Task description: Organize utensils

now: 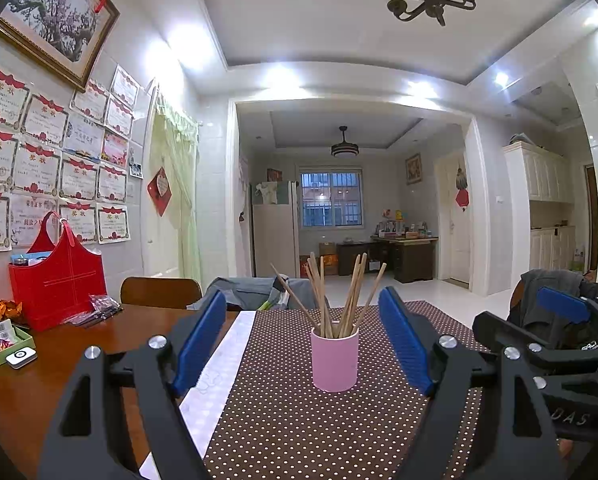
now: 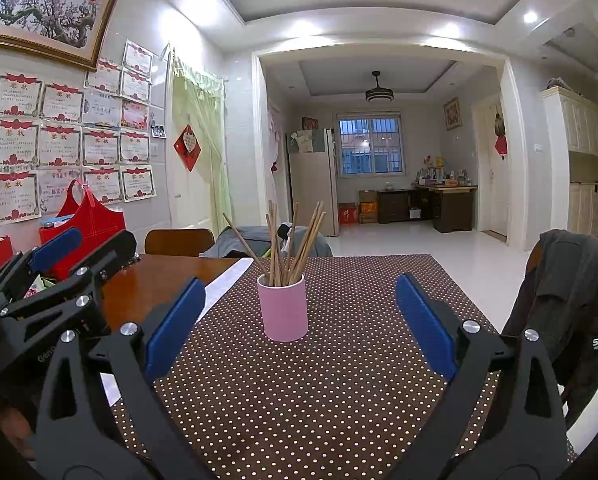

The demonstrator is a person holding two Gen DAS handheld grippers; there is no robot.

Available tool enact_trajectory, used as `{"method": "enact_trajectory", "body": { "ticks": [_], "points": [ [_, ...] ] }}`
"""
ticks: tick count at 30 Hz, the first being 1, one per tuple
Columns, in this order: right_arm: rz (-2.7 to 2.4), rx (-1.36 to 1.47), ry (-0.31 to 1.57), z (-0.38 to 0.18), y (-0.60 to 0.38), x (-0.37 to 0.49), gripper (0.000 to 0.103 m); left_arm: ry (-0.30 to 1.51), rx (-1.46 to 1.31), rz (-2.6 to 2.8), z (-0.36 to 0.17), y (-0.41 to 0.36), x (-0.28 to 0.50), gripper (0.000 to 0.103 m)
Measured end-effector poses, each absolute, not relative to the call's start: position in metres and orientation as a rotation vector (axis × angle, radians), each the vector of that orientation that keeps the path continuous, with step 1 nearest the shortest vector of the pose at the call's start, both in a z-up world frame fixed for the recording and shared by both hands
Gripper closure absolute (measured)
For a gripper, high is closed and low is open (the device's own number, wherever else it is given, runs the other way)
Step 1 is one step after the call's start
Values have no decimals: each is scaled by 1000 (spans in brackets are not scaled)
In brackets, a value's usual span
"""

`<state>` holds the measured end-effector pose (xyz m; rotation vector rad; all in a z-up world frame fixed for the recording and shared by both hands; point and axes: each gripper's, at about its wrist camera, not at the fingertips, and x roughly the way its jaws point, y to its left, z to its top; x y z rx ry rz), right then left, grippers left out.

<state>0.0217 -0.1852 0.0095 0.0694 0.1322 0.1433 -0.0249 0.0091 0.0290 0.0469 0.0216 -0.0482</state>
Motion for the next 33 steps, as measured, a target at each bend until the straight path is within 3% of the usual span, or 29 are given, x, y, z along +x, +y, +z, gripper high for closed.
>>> {"method": "enact_trajectory", "body": {
  "ticks": [33],
  "points": [
    [139,77,143,9,-183,21,9,25,50,-45,33,12,-22,26]
  ]
}}
